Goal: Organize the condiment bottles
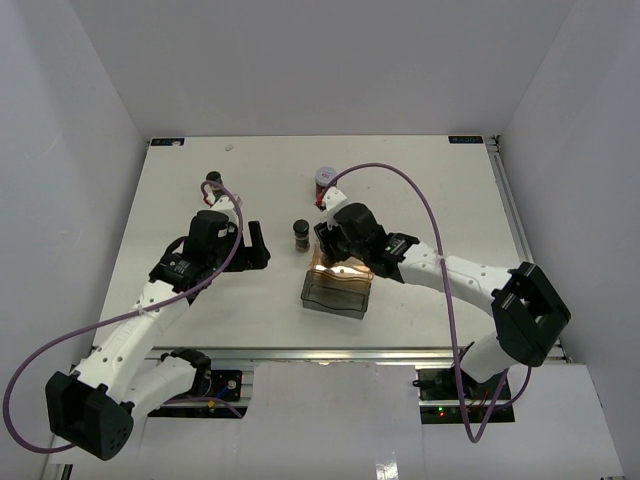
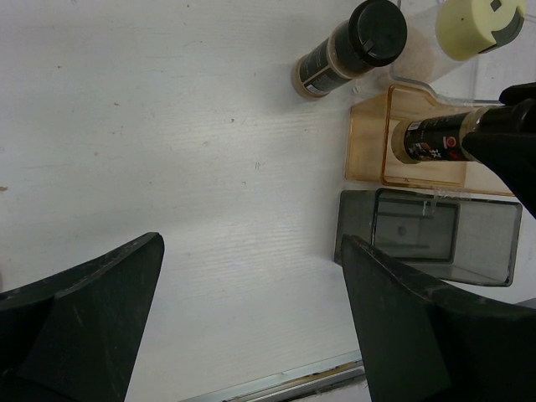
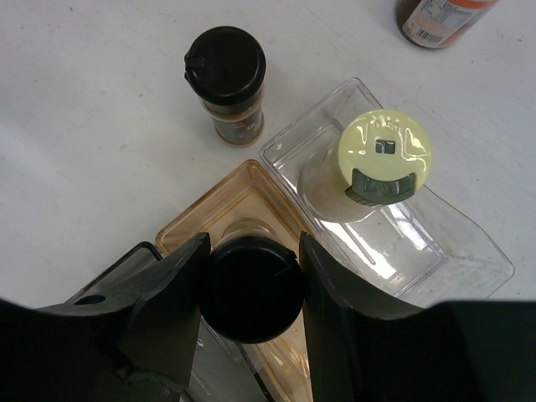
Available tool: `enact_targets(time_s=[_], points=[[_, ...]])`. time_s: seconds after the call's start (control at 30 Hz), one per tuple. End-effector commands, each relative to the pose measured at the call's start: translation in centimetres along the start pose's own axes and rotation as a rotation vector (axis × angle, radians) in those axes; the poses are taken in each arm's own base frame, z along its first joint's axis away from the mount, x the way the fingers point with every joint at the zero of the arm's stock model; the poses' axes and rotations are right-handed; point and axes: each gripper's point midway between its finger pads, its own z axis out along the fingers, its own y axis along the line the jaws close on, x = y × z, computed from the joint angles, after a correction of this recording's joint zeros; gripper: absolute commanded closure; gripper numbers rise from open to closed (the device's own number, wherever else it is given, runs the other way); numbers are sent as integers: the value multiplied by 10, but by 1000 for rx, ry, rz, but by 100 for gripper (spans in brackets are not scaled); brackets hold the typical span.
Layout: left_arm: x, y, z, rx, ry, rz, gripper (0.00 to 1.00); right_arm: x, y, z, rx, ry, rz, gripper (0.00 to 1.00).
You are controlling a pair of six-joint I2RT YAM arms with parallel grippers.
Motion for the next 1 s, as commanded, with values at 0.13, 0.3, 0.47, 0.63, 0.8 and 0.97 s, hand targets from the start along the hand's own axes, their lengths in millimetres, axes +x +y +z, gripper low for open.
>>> enact_targets(time_s=[0.13,0.3,0.47,0.63,0.8,0.97], points=[[-5,-1,-3,18,-36,10,2,-16,3,12,31,-92,-10,91],[-6,-2,-4,19,-40,13,2,-7,4,16,46,-75,-16,83],[-7,-1,-4,17,-43,14,2,-2,6,20,46,-65,-15,76],[-6,-1,-5,15,-43,16,2,5,8,24,53,-49,-17,60],[-7,-2,-7,21,-51,12,2,7,7,26,65,-38,-17,52],[-7,-2,-7,22,-51,12,2,6,6,25,70,-37,-16,43]])
